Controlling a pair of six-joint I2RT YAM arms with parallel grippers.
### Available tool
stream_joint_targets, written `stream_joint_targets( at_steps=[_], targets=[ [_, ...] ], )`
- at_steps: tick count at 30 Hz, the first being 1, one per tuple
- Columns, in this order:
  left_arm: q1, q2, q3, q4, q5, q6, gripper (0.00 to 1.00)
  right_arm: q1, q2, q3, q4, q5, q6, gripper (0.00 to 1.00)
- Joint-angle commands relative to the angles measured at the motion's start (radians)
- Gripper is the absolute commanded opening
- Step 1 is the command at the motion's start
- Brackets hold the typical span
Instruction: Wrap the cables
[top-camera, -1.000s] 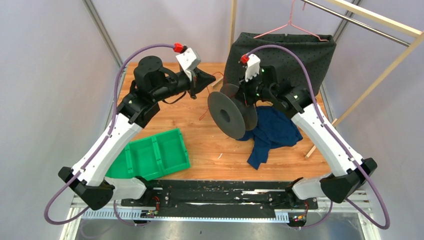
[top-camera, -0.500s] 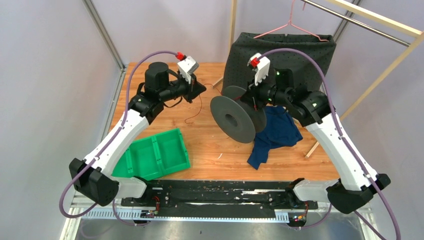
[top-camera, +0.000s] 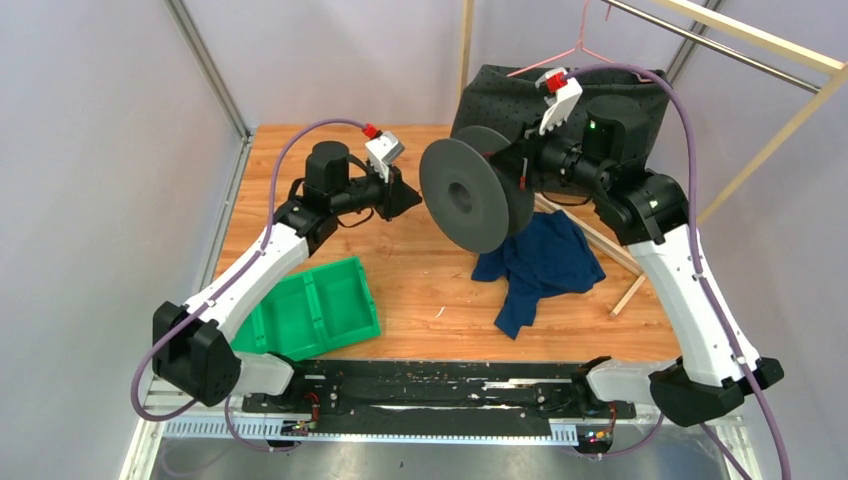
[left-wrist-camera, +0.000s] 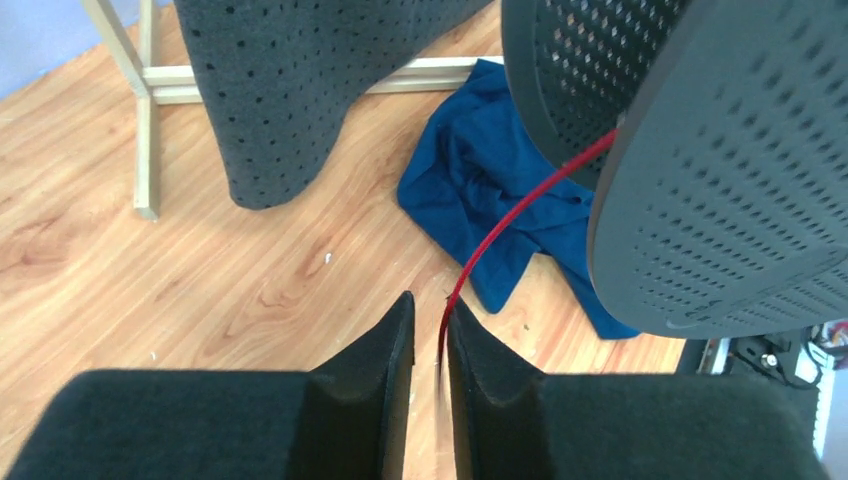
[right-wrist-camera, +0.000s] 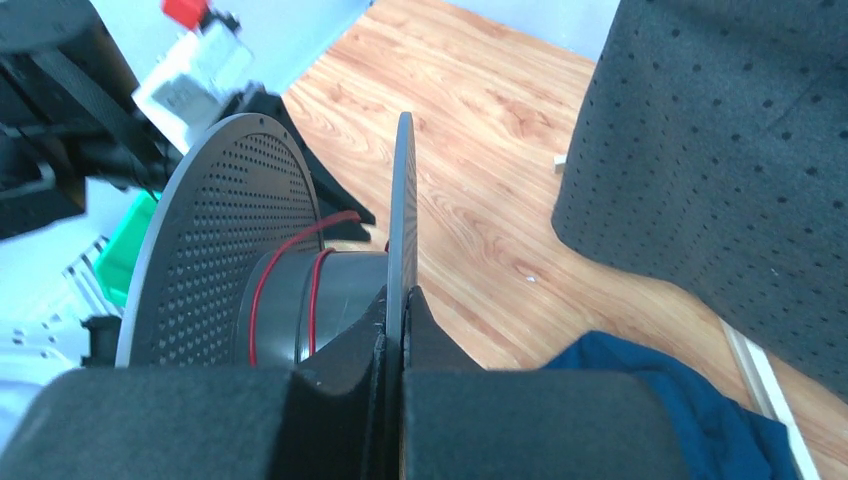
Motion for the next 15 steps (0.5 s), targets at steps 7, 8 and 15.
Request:
stream_joint_targets(
  at_steps=[7,8,15],
  targets=[
    [0.007,0.003,-0.033,-0.008,-0.001,0.014,0.6,-0.015,0.077,0.085,0.306,-0.077,0.19,0.01],
    [0.009,-0.005,-0.036,-0.014,-0.014,0.026,0.62,-0.015,0.084,0.096,0.31,-0.082,0.193,0.01],
    [0.018,-0.047,-0.087,0.007,-0.085,0.055,0.64,-0.015,0.121,0.16,0.321,-0.065,0.19,0.01]
  ],
)
